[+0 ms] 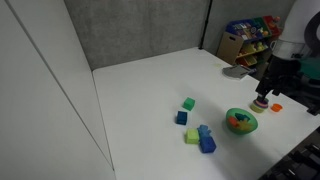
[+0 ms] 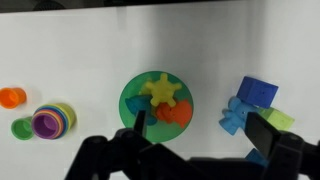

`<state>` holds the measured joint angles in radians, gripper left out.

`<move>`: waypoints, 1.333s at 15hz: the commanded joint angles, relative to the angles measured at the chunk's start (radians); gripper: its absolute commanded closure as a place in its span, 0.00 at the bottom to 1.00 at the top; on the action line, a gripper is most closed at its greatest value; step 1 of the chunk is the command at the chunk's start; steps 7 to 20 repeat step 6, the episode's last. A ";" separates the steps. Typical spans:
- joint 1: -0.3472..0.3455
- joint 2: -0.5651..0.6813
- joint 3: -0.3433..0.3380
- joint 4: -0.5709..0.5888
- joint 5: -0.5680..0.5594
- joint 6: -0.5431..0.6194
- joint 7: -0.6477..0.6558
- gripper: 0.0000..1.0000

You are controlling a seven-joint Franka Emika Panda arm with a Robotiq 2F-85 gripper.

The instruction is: Put the round yellow toy in the bowl

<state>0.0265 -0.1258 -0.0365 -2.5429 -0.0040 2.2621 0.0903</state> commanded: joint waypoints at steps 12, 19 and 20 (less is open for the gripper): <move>-0.052 -0.101 -0.006 0.008 0.002 -0.123 -0.038 0.00; -0.052 -0.101 -0.006 0.008 0.002 -0.123 -0.038 0.00; -0.052 -0.101 -0.006 0.008 0.002 -0.123 -0.038 0.00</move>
